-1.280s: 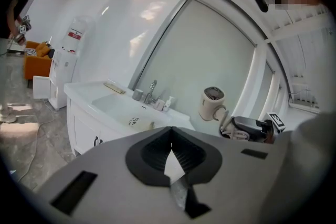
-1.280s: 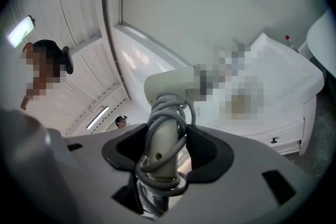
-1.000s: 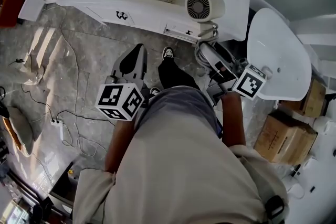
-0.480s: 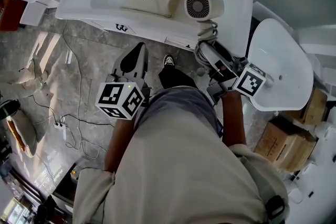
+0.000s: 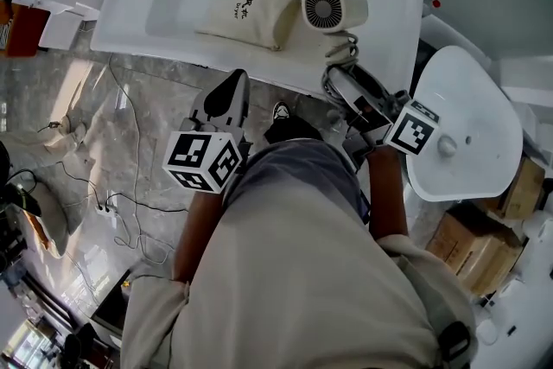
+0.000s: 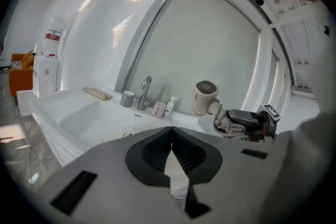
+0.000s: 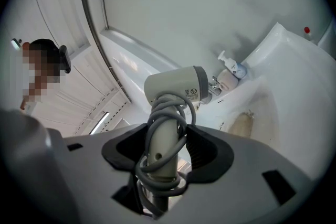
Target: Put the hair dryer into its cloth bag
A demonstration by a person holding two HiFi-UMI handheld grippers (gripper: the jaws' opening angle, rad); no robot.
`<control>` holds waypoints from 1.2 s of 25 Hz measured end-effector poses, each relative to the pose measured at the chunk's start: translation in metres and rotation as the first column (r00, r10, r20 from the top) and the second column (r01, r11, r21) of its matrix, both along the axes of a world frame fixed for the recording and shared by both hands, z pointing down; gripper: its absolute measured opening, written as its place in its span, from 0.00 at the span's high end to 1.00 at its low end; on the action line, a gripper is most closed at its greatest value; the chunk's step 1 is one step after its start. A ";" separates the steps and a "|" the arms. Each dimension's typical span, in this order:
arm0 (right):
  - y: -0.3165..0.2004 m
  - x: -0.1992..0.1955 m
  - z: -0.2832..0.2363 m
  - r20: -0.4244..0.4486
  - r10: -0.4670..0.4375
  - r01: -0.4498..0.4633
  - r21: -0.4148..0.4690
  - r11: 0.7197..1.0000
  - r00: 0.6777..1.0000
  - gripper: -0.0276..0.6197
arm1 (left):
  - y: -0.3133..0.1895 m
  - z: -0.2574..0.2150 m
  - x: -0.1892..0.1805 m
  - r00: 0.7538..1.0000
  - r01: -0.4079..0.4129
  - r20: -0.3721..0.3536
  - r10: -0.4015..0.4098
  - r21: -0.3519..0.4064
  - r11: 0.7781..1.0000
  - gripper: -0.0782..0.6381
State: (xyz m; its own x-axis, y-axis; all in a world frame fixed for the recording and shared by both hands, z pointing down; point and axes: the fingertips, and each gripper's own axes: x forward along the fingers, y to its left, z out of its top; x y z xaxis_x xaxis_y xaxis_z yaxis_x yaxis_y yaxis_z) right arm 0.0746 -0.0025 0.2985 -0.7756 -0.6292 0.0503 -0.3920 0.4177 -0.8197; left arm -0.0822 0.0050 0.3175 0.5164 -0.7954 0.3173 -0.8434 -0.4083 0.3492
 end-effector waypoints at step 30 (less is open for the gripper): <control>-0.024 0.023 0.039 -0.026 0.004 -0.006 -0.094 0.996 1.000 0.59 | -0.061 0.067 0.039 0.972 -0.116 0.194 0.137 -0.116 0.987 0.88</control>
State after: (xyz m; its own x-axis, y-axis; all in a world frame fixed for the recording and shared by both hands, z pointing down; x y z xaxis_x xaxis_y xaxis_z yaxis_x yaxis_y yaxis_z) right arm 0.0976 -0.0263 0.3375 -0.7701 -0.6247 0.1291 -0.4150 0.3370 -0.8451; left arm -0.0432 -0.0558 0.3845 0.5279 -0.6856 0.5013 -0.8445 -0.4864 0.2242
